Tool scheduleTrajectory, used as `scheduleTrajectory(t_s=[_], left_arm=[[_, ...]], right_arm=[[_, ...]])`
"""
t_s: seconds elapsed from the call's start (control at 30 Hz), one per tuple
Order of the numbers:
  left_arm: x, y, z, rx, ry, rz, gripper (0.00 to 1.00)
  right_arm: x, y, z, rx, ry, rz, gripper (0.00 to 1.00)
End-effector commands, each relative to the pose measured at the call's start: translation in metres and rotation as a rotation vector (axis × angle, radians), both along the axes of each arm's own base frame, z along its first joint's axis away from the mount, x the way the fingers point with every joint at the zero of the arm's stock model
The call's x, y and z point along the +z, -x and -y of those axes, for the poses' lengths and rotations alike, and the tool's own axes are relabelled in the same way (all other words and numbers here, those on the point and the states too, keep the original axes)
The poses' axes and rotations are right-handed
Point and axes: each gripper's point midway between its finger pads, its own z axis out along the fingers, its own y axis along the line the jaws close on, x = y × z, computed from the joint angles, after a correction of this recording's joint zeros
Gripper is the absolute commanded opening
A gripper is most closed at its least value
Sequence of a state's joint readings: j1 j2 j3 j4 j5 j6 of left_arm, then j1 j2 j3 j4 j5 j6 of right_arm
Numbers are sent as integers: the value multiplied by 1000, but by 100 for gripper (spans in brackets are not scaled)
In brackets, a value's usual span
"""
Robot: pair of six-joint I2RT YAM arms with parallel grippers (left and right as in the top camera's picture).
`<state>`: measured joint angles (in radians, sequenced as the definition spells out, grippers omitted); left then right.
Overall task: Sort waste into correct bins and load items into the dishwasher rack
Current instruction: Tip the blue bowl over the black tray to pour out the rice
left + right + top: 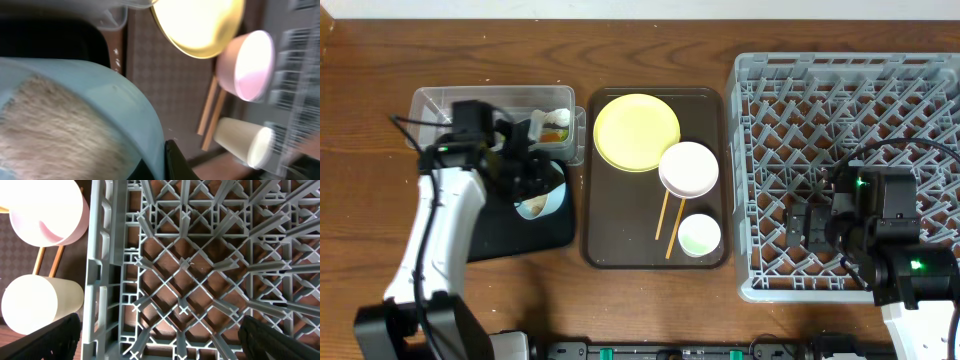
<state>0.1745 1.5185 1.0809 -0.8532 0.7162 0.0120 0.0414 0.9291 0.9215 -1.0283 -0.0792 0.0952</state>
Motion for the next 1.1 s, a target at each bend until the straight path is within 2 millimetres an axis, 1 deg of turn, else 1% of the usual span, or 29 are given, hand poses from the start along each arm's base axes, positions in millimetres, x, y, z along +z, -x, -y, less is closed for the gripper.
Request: scheduleTrajectory(t_s=[0.0, 0.13, 0.3, 0.5, 0.8, 0.93, 1.07], left_arm=[[17, 2, 11, -70, 295, 82, 6], [20, 0, -2, -16, 484, 88, 6], [22, -3, -19, 85, 653, 76, 6], [25, -6, -34, 172, 738, 56, 6], [47, -5, -50, 303, 884, 29, 6], [51, -5, -61, 376, 930, -11, 6], [52, -3, -72, 419, 941, -3, 6]], right_arm=[[7, -3, 2, -16, -10, 16, 99], [7, -2, 2, -16, -10, 14, 99], [7, -2, 2, -16, -10, 14, 99], [7, -2, 2, -16, -10, 14, 99], [7, -2, 2, -16, -10, 14, 99], [6, -2, 2, -16, -10, 11, 99], [6, -1, 2, -16, -10, 6, 99]])
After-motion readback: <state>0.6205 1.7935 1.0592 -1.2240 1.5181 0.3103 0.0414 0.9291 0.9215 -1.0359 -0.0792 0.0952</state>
